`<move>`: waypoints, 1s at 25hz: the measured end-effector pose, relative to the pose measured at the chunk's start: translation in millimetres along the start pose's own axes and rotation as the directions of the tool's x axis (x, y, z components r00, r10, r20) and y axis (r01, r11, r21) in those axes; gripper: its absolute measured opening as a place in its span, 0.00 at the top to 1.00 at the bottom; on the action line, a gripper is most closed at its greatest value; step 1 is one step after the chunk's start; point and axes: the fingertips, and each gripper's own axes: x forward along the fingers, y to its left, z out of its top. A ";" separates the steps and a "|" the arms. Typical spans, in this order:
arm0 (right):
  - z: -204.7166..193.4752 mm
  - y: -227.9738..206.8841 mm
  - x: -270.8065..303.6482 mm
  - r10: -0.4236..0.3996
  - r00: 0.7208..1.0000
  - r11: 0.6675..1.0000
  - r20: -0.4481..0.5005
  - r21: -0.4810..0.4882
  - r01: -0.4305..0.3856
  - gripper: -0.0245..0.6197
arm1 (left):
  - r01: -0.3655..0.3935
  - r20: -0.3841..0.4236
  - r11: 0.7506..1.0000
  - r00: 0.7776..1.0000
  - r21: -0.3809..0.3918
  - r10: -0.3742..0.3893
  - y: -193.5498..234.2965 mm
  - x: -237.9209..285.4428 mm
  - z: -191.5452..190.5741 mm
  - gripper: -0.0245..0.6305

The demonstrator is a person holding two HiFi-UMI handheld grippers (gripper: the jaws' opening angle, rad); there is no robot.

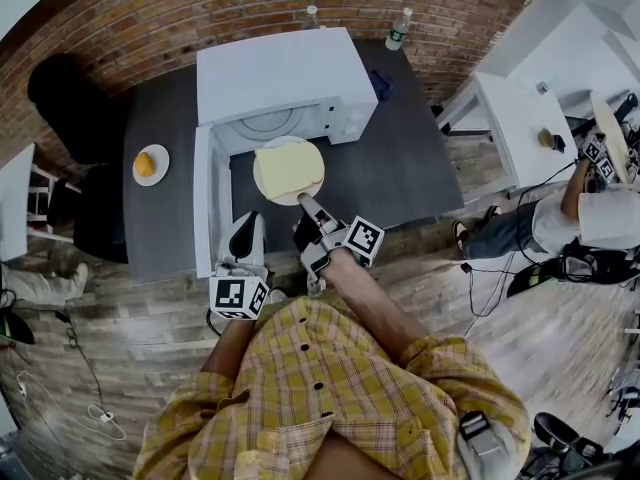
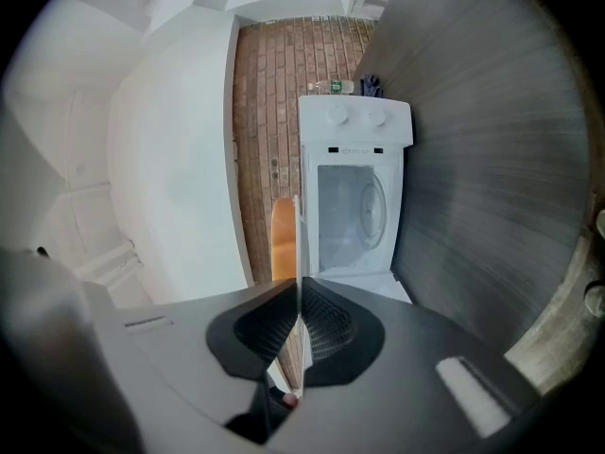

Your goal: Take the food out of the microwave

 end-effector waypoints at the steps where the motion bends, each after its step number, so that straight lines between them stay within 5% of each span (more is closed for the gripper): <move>1: -0.6 1.5 -0.9 0.001 1.000 1.000 -0.001 0.003 -0.001 0.94 | 0.000 -0.001 1.000 1.000 0.001 0.000 -0.6 -0.1 -0.5 0.96; 25: 0.2 19.2 -13.0 0.022 1.000 1.000 -0.008 -0.009 -0.022 0.94 | -0.001 -0.018 1.000 1.000 0.014 0.002 -4.3 2.0 -2.9 0.96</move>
